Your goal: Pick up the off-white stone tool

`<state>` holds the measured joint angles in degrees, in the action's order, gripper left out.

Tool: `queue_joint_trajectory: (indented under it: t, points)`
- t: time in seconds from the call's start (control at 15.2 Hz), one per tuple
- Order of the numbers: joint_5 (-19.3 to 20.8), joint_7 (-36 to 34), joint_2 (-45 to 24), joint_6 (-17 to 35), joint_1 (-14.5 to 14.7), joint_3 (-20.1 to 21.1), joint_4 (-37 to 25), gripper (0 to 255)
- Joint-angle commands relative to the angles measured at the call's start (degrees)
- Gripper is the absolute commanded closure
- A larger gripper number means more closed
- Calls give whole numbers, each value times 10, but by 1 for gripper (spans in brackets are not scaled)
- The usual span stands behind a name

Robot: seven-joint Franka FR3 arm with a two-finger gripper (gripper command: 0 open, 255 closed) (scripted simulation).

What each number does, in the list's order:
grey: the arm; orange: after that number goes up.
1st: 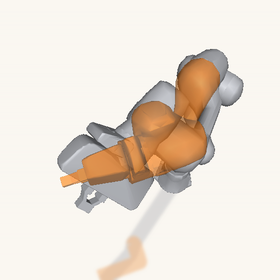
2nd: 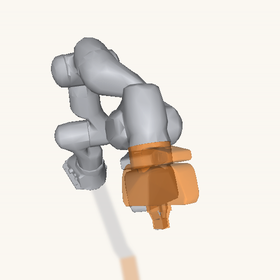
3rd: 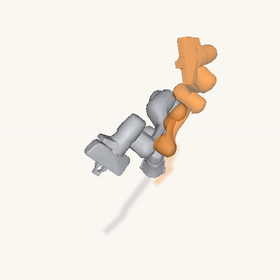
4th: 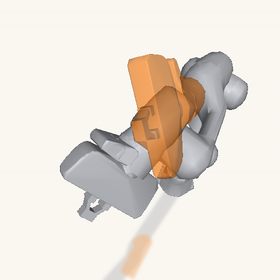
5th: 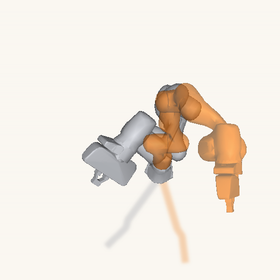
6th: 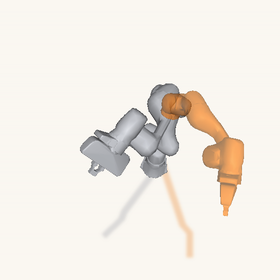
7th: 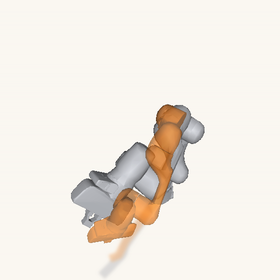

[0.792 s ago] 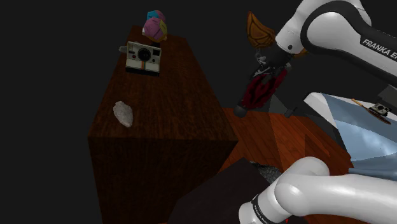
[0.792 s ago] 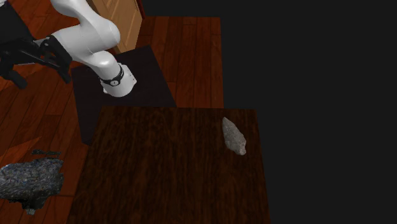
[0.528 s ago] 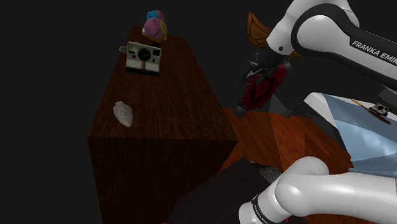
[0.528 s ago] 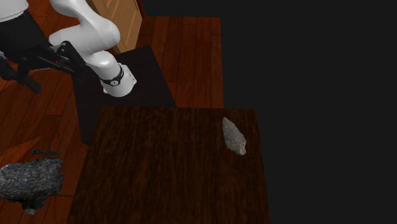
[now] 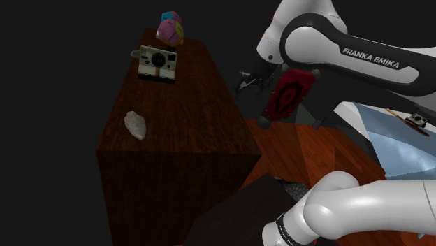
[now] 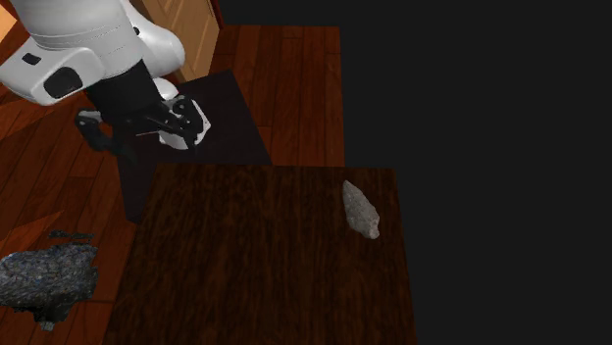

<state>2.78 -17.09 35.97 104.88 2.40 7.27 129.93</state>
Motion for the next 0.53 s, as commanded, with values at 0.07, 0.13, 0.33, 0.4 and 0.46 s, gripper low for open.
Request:
queue_joint_trajectory:
  t: [0.07,0.13,0.33,0.4,0.46]
  points:
    - [-6,-24,-44,27,9,26,-11,0]
    - [-7,-31,-59,35,11,35,-16,0]
    - [-7,-55,-107,57,18,60,-36,0]
    - [-6,-63,-123,64,21,69,-44,0]
    - [-5,-72,-140,70,23,77,-52,0]
